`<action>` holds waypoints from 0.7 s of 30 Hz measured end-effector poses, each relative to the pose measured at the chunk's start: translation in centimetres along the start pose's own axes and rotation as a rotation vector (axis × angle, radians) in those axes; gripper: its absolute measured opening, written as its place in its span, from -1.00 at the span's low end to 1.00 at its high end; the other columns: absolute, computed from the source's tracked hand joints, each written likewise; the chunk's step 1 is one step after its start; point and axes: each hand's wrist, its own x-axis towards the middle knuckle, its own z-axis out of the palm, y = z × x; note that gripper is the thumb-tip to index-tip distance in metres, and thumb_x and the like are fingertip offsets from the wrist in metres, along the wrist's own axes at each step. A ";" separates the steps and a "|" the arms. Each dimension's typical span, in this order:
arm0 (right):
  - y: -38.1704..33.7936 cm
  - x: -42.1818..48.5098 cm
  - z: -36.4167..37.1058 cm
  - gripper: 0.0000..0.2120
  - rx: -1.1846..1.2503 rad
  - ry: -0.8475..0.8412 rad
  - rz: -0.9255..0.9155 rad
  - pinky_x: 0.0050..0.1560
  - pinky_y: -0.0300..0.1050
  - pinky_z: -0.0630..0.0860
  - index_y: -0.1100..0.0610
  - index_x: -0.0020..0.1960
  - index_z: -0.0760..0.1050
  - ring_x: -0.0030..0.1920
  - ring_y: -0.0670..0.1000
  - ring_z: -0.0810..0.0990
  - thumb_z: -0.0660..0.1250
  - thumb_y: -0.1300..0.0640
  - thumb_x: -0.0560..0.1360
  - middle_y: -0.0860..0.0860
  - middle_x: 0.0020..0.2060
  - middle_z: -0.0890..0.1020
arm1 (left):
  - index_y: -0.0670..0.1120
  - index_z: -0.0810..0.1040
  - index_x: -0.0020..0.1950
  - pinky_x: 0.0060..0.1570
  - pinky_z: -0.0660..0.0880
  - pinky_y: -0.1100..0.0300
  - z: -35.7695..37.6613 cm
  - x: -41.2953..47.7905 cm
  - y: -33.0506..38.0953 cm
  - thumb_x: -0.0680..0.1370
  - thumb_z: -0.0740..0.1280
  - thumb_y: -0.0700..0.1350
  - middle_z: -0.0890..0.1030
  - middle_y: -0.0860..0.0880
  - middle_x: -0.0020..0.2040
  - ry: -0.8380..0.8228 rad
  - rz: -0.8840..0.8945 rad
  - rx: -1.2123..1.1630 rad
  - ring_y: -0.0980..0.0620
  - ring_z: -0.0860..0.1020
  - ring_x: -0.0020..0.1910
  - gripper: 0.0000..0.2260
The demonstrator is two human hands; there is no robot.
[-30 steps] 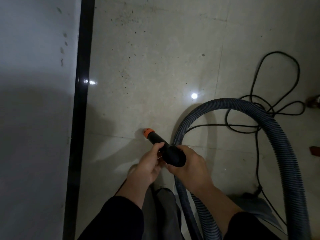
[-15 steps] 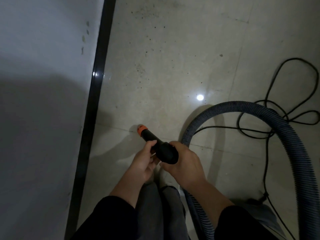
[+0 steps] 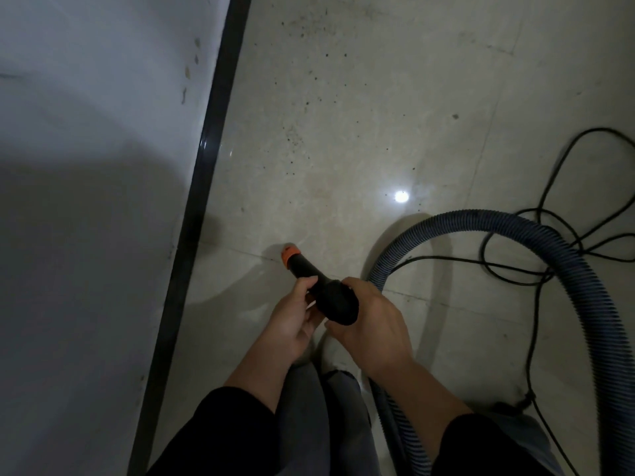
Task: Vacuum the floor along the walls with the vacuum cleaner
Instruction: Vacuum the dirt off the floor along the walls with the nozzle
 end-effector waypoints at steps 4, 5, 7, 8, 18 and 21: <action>0.6 0.3 -1.4 -0.56 0.020 0.052 0.009 -0.05 -0.11 0.54 0.04 0.24 0.46 -0.01 -0.01 0.56 0.49 0.12 0.39 -0.04 0.06 0.57 | -0.18 0.51 0.21 -0.24 0.54 0.26 2.0 0.1 0.3 0.61 0.29 -0.08 0.63 -0.14 0.11 -0.013 0.000 0.035 0.00 0.61 -0.02 -0.76; 0.7 0.4 -1.6 -0.56 0.028 0.061 0.014 -0.05 -0.09 0.55 0.04 0.23 0.47 -0.02 0.00 0.57 0.49 0.13 0.38 -0.03 0.05 0.57 | -0.19 0.50 0.24 -0.23 0.54 0.25 2.3 0.0 0.3 0.61 0.29 -0.09 0.62 -0.15 0.13 -0.018 -0.001 0.036 0.00 0.61 -0.02 -0.74; 1.0 0.4 -2.0 -0.57 0.039 0.074 0.025 -0.06 -0.08 0.55 0.04 0.21 0.48 -0.03 0.01 0.57 0.50 0.13 0.38 -0.02 0.03 0.58 | -0.20 0.49 0.26 -0.18 0.54 0.23 2.9 0.0 0.3 0.62 0.28 -0.10 0.62 -0.16 0.16 -0.030 -0.002 0.045 -0.01 0.61 -0.01 -0.73; 1.1 0.4 -2.1 -0.58 0.042 0.078 0.024 -0.06 -0.09 0.54 0.04 0.21 0.48 -0.03 0.00 0.57 0.49 0.12 0.39 -0.03 0.03 0.58 | -0.20 0.49 0.26 -0.16 0.54 0.23 3.1 0.0 0.3 0.62 0.28 -0.10 0.61 -0.16 0.16 -0.037 -0.001 0.049 -0.01 0.61 0.00 -0.73; 1.5 2.1 -2.7 -0.55 0.113 0.111 -0.018 -0.06 -0.19 0.51 0.05 0.23 0.48 -0.06 -0.07 0.53 0.51 0.10 0.38 -0.05 0.02 0.56 | -0.17 0.46 0.29 -0.19 0.55 0.25 4.2 1.0 1.5 0.60 0.30 -0.08 0.62 -0.11 0.14 -0.038 0.055 0.070 0.01 0.61 0.03 -0.70; 1.3 2.4 -2.8 -0.56 0.140 0.126 -0.008 -0.06 -0.15 0.54 0.04 0.23 0.47 -0.07 -0.08 0.52 0.50 0.10 0.40 -0.06 0.02 0.55 | -0.16 0.45 0.31 -0.17 0.55 0.25 4.5 1.3 2.0 0.60 0.31 -0.08 0.63 -0.10 0.12 -0.055 0.066 0.077 0.01 0.61 0.05 -0.68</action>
